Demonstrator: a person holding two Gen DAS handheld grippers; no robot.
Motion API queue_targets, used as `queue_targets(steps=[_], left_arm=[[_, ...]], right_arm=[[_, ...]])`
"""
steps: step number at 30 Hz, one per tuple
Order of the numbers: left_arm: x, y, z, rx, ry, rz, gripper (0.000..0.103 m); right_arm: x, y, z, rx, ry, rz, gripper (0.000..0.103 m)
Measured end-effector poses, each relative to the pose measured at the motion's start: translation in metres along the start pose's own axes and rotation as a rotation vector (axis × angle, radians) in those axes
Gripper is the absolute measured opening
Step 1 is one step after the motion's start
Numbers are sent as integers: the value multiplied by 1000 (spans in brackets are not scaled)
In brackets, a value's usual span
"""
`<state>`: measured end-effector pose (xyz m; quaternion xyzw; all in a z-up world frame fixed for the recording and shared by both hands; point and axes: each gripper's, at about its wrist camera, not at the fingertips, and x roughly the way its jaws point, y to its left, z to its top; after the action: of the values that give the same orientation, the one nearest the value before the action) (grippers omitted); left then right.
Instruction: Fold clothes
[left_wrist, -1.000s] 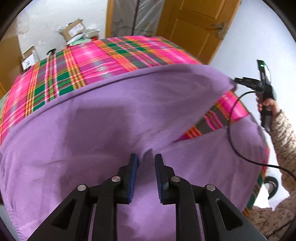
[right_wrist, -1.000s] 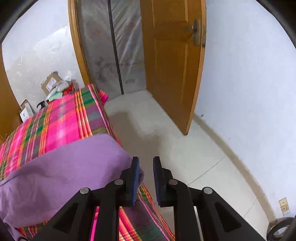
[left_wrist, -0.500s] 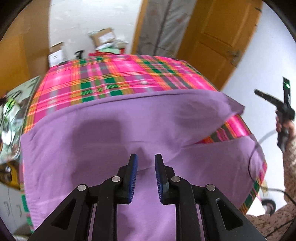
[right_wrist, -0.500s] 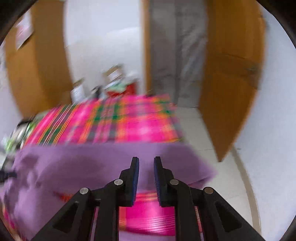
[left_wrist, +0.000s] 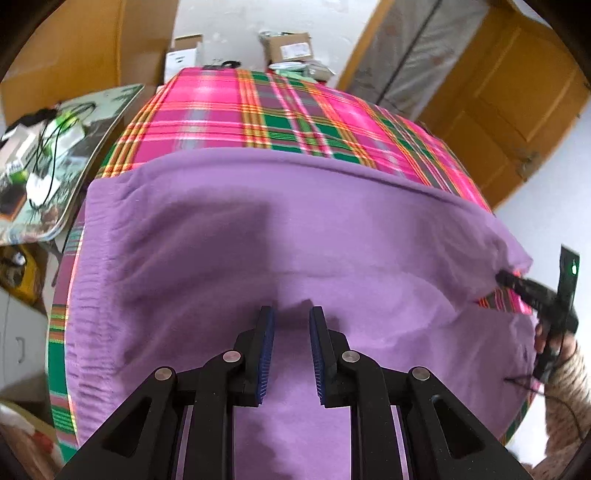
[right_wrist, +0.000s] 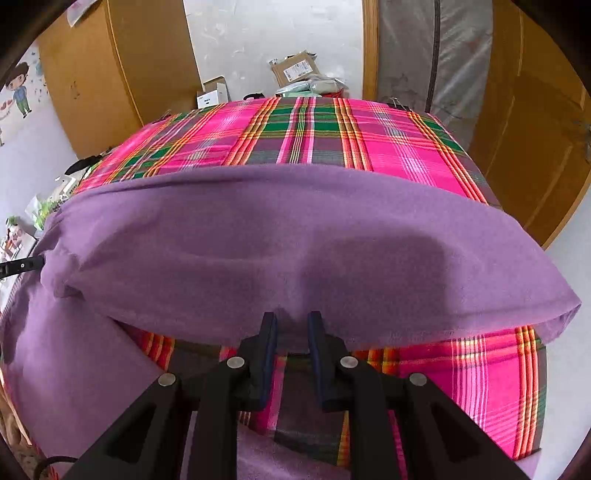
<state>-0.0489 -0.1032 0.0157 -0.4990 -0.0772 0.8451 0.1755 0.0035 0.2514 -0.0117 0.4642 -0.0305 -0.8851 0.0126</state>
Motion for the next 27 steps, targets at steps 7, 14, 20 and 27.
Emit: queue_targets(steps=[7, 14, 20, 27], left_arm=[[21, 0, 39, 30, 3, -27, 20], [55, 6, 80, -5, 51, -45, 20], [75, 5, 110, -14, 49, -32, 20], [86, 0, 129, -42, 28, -25, 20]], right_arm=[[18, 2, 45, -5, -35, -22, 18], [65, 0, 91, 2, 0, -31, 19], [92, 3, 112, -22, -3, -26, 20], [100, -1, 125, -14, -4, -43, 20]])
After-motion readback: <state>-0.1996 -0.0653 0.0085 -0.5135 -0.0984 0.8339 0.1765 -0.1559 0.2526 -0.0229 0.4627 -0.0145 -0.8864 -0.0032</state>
